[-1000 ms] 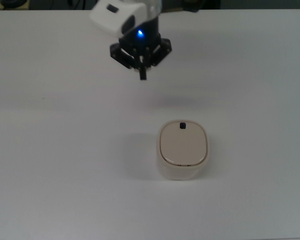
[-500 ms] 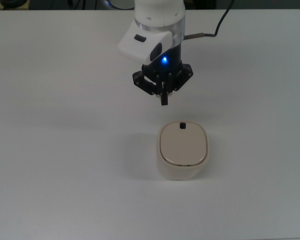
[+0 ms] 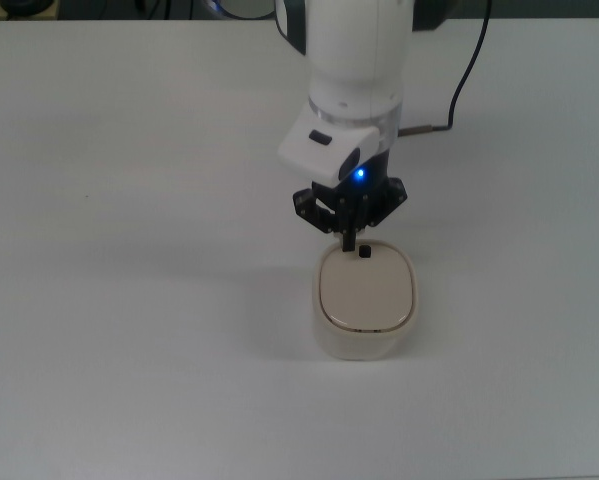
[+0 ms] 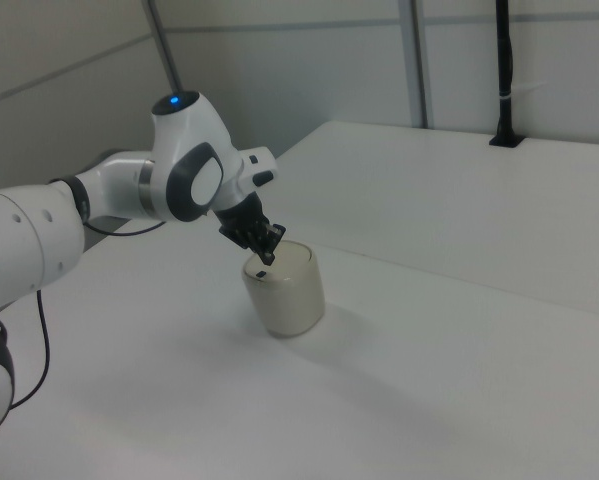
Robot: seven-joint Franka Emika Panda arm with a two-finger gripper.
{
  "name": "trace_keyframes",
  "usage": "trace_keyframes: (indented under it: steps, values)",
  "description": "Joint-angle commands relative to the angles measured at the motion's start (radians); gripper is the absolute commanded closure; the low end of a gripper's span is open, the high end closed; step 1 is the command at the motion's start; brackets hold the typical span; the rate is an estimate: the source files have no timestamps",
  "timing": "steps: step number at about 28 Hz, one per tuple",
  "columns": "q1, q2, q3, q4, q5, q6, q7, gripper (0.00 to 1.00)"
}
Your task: Open the trash can
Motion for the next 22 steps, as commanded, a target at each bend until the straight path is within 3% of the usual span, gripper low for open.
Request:
trace_keyframes:
  steps: [1,22]
  values:
    - [0.025,0.035,-0.005,0.022,-0.03,0.039,0.047,1.0]
    - [0.046,0.072,-0.005,0.016,-0.045,0.04,0.047,1.0]
